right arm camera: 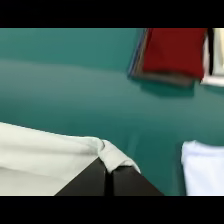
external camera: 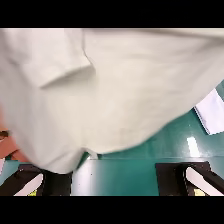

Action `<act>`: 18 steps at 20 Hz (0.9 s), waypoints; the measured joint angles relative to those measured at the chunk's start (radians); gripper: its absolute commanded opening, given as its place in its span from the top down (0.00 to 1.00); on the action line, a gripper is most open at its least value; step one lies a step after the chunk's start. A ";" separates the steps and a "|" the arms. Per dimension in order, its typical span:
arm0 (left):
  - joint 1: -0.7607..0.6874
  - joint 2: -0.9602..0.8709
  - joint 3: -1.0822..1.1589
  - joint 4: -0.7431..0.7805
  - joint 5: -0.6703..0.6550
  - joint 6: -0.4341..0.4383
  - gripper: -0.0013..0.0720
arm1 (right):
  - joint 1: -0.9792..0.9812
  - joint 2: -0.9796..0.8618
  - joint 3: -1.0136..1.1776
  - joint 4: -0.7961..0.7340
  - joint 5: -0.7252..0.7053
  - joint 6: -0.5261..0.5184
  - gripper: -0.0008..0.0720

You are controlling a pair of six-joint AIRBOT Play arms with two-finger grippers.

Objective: Fold the shirts.

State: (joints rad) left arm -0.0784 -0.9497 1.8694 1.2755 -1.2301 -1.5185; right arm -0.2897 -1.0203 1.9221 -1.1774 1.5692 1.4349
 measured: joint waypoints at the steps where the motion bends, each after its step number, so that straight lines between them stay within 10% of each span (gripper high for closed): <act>1: 0.000 -0.049 -0.039 -0.003 -0.014 -0.001 0.95 | 0.009 -0.043 -0.033 -0.008 0.008 0.002 0.97; 18: 0.061 -0.683 -0.218 -0.028 0.113 0.043 0.95 | 0.167 -0.627 -0.195 -0.150 -0.233 -0.001 0.97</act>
State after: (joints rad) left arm -0.0174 -1.6329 1.6516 1.2472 -1.1175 -1.4757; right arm -0.1230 -1.6470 1.7267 -1.3277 1.3365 1.4342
